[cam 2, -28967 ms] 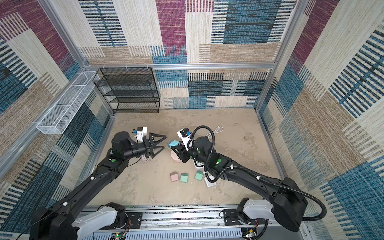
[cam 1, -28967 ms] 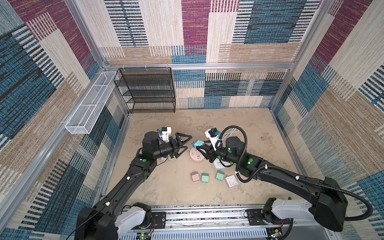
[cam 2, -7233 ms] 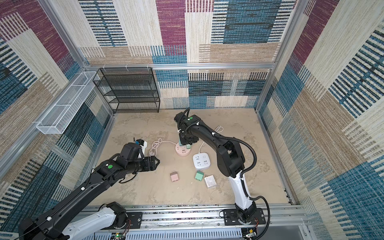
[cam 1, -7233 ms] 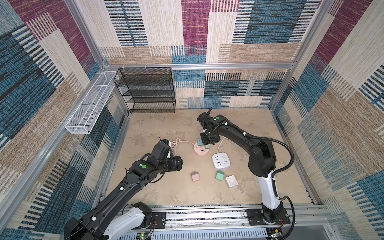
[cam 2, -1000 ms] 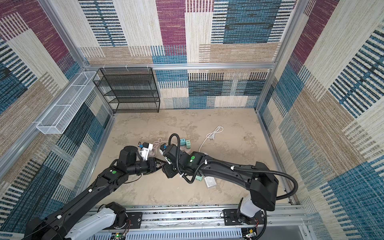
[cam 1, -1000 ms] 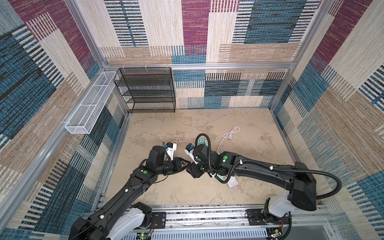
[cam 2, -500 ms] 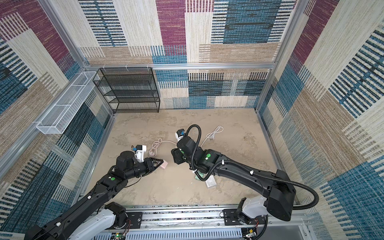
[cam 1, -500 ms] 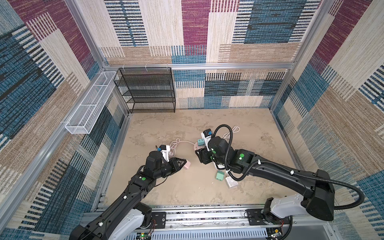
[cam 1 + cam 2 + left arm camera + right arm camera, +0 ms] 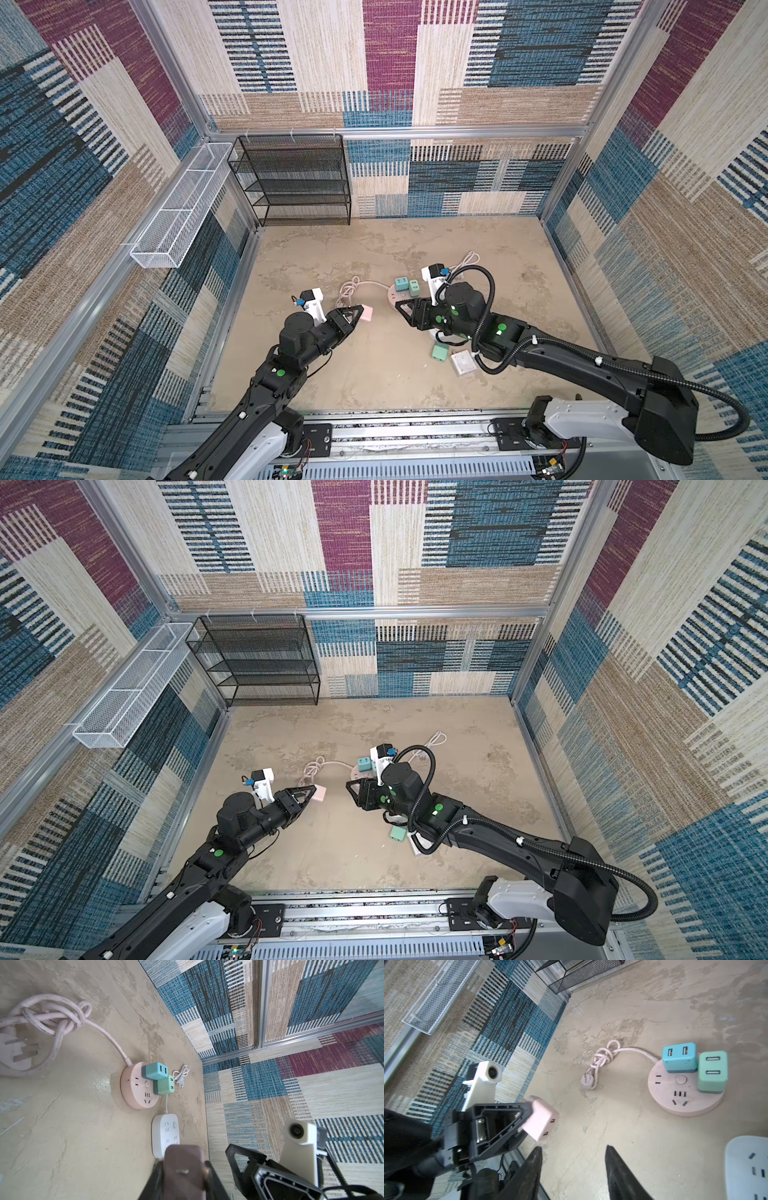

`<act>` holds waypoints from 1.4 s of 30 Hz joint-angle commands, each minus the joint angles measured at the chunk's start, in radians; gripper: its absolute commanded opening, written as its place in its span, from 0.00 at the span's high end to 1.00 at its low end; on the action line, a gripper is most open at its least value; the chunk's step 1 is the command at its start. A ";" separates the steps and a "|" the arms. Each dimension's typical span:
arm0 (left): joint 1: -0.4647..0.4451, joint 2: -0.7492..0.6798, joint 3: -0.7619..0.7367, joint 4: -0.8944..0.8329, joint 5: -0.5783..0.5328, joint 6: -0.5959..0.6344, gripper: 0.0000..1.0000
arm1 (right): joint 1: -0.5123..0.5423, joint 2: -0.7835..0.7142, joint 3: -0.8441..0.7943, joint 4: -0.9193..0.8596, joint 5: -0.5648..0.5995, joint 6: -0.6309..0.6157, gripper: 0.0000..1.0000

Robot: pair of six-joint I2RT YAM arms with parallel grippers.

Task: Insert the plug
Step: 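Carry the pink adapter toward the pink strip with right gripper while left withdraws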

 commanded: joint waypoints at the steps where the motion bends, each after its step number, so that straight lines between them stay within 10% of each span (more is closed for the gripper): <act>1: 0.001 0.004 -0.031 0.166 -0.019 -0.111 1.00 | -0.033 -0.025 -0.060 0.190 -0.105 0.092 0.50; 42: -0.023 0.233 -0.059 0.670 0.042 -0.274 1.00 | -0.080 0.346 -0.002 0.716 -0.470 0.444 0.57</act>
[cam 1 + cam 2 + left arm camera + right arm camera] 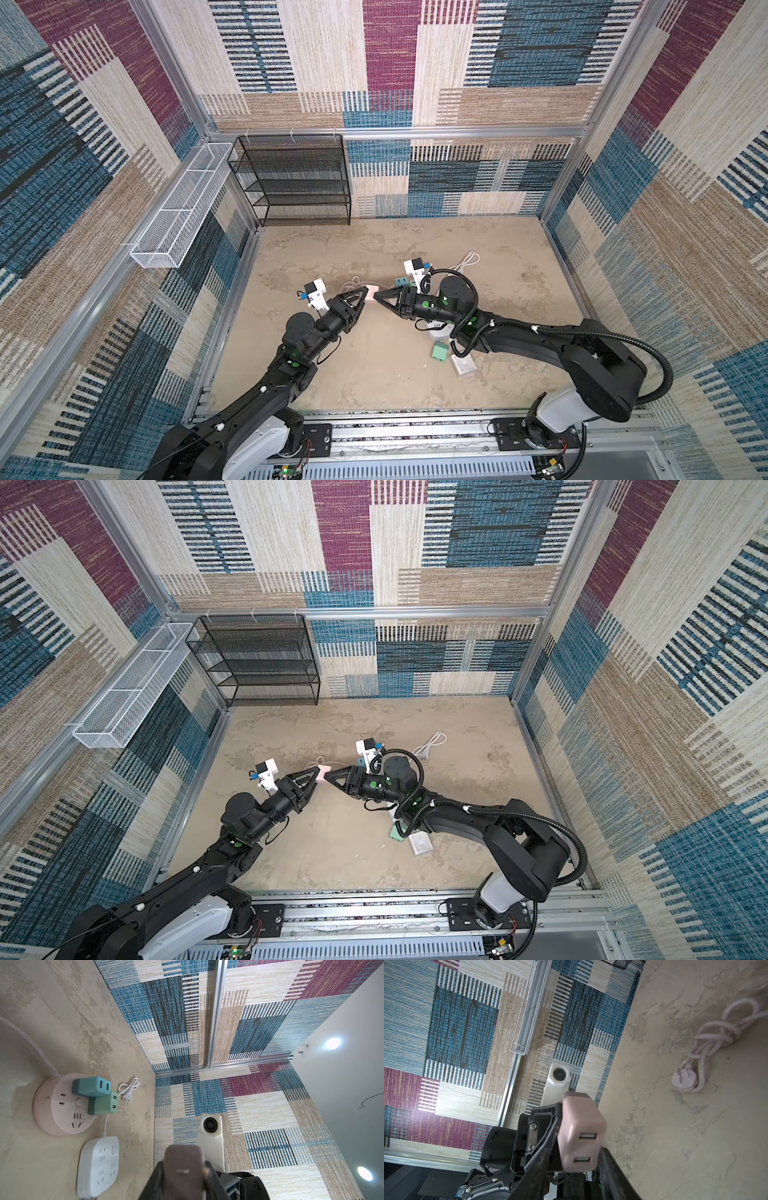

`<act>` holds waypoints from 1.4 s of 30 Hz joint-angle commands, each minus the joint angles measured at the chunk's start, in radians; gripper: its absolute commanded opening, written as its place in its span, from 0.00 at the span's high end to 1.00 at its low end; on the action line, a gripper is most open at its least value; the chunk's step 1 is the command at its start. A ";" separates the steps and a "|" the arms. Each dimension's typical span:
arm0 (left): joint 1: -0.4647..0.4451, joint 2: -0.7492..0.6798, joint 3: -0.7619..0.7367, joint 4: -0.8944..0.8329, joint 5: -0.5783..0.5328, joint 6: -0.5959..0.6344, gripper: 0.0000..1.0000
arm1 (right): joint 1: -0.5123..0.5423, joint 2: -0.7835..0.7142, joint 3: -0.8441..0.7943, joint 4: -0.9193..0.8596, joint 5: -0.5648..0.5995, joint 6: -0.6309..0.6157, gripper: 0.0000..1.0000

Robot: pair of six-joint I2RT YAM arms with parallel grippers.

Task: Insert the plug
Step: 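Carry the pink adapter toward the pink strip with right gripper while left withdraws, then raise the pink adapter and swing the right arm over the pink strip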

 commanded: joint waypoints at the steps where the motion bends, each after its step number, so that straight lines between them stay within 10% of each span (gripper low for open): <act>1: -0.004 -0.003 -0.002 0.064 0.031 -0.007 1.00 | 0.003 0.012 0.012 0.060 -0.039 0.019 0.57; 12: -0.012 0.008 -0.004 0.084 0.037 -0.013 1.00 | 0.002 0.033 0.048 0.088 -0.039 0.032 0.64; 22: -0.015 0.020 -0.022 0.090 0.031 -0.018 1.00 | 0.003 0.060 0.082 0.076 -0.052 0.021 1.00; 28: -0.012 -0.020 0.020 -0.079 0.055 0.042 0.00 | 0.003 0.013 0.085 -0.029 -0.011 -0.048 1.00; 42: 0.090 -0.248 0.297 -0.992 0.000 0.426 0.00 | 0.002 -0.102 0.151 -0.463 0.142 -0.282 1.00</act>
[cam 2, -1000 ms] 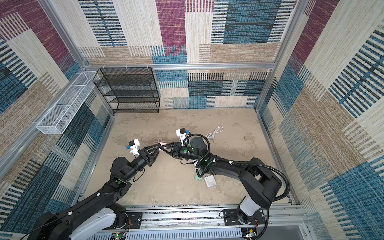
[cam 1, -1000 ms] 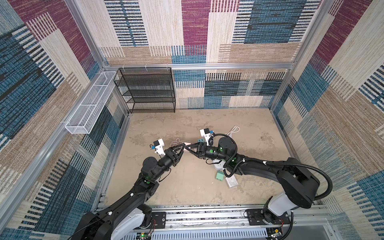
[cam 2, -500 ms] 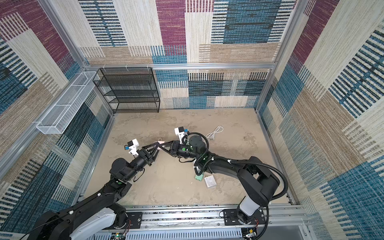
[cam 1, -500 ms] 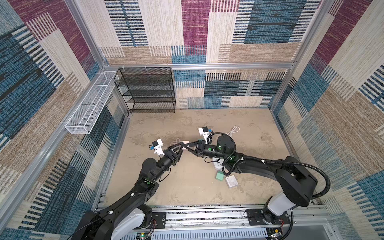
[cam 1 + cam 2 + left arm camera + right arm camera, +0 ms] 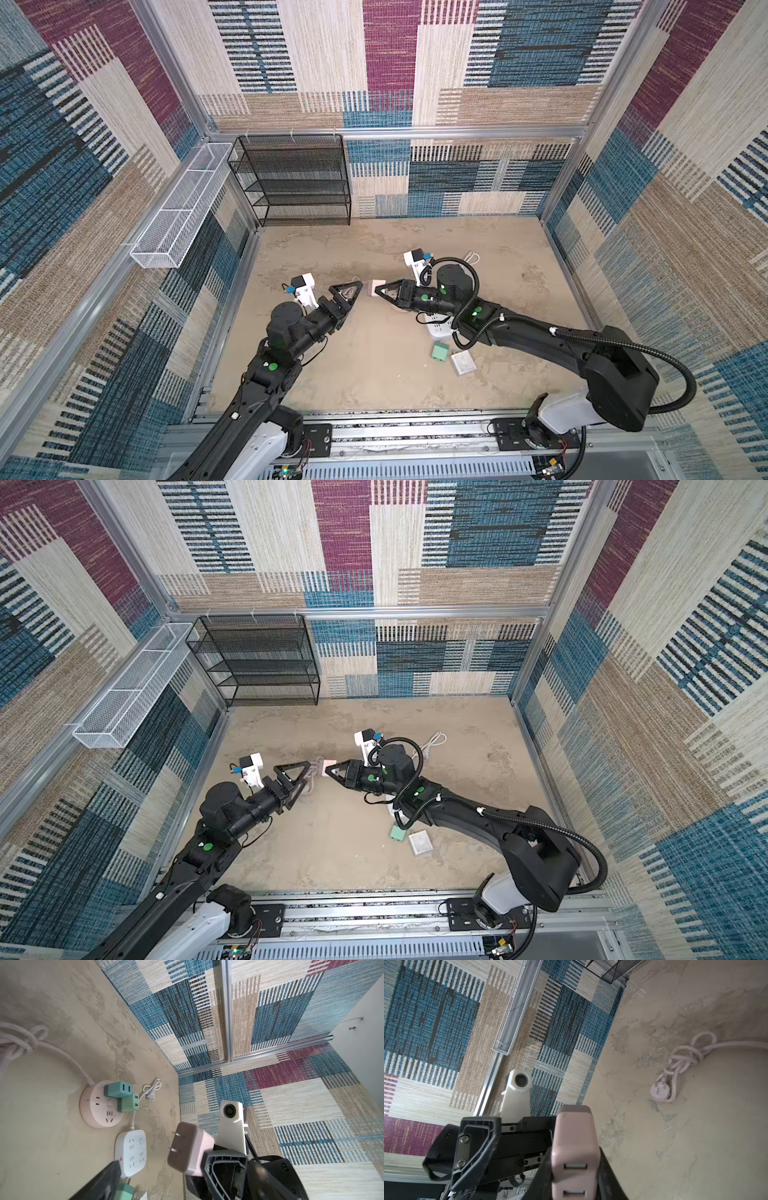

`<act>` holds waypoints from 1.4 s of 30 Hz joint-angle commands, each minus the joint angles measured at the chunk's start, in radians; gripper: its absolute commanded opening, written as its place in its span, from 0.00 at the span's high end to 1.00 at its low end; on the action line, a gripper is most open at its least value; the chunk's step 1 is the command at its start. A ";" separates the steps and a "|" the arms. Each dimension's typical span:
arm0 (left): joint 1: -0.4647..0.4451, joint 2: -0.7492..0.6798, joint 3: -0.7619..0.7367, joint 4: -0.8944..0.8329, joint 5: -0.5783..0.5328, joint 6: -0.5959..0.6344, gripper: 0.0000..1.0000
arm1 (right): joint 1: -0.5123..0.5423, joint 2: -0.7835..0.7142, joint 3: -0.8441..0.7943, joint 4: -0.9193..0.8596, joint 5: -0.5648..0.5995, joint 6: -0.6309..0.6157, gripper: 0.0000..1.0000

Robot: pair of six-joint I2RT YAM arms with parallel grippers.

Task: Insert the plug
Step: 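Raise the pink adapter and swing the right arm over the pink strip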

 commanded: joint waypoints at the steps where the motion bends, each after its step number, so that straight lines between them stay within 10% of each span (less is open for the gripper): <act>1: 0.016 0.005 0.086 -0.337 -0.029 0.194 0.00 | 0.001 -0.026 0.026 -0.121 0.054 -0.094 1.00; 9: 0.020 0.127 0.271 -0.690 -0.154 0.445 0.00 | 0.002 -0.072 0.126 -0.370 0.177 -0.217 1.00; 20: 0.023 0.000 0.166 -0.605 -0.234 0.414 0.00 | 0.002 -0.189 0.107 -0.445 0.293 -0.275 1.00; 42: 0.024 0.169 0.288 -0.771 -0.204 0.552 0.01 | 0.001 0.121 0.667 -1.090 0.419 -0.460 1.00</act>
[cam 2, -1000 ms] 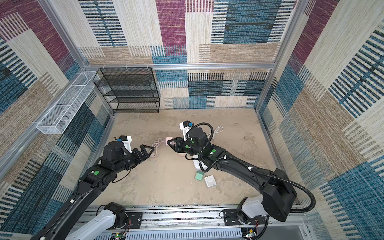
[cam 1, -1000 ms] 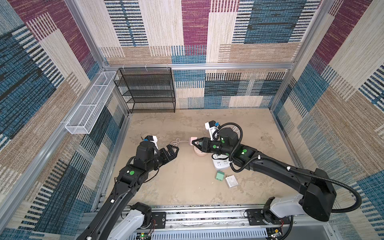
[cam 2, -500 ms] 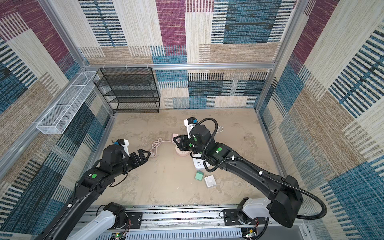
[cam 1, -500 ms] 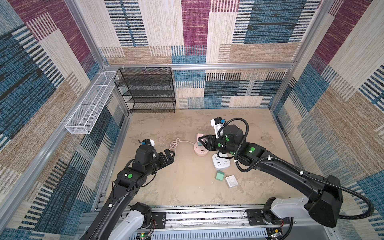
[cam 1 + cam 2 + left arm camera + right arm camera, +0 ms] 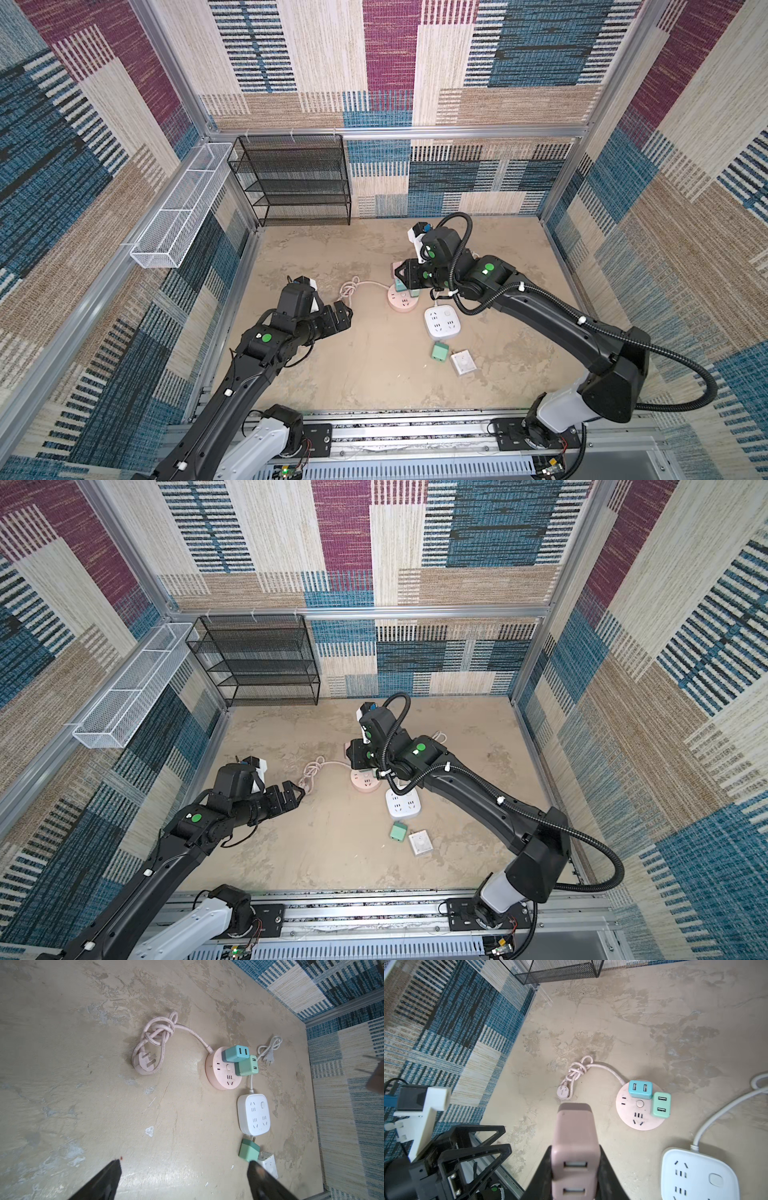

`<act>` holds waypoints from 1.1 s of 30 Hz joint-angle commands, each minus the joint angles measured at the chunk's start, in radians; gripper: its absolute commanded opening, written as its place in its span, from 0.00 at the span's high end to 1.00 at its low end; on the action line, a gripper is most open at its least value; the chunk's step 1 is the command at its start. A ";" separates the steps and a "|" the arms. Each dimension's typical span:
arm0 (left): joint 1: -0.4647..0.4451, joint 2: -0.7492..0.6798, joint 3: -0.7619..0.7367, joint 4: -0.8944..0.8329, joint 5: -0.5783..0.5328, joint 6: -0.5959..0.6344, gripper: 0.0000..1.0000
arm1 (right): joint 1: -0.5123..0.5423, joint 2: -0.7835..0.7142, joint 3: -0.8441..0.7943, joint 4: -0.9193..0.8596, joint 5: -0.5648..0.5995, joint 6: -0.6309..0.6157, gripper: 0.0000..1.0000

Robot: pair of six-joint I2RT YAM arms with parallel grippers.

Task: Insert the plug
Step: 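Raise the pink adapter and swing the right arm over the pink strip, then lower the pink adapter toward the free socket beside the teal adapter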

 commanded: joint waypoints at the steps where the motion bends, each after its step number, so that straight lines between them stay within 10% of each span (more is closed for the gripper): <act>1: 0.001 -0.003 -0.007 -0.001 -0.012 0.035 0.01 | 0.000 0.048 0.078 -0.112 0.024 -0.034 1.00; 33: 0.001 -0.037 -0.082 0.081 0.108 0.035 0.05 | -0.025 0.675 0.823 -0.650 0.053 -0.150 1.00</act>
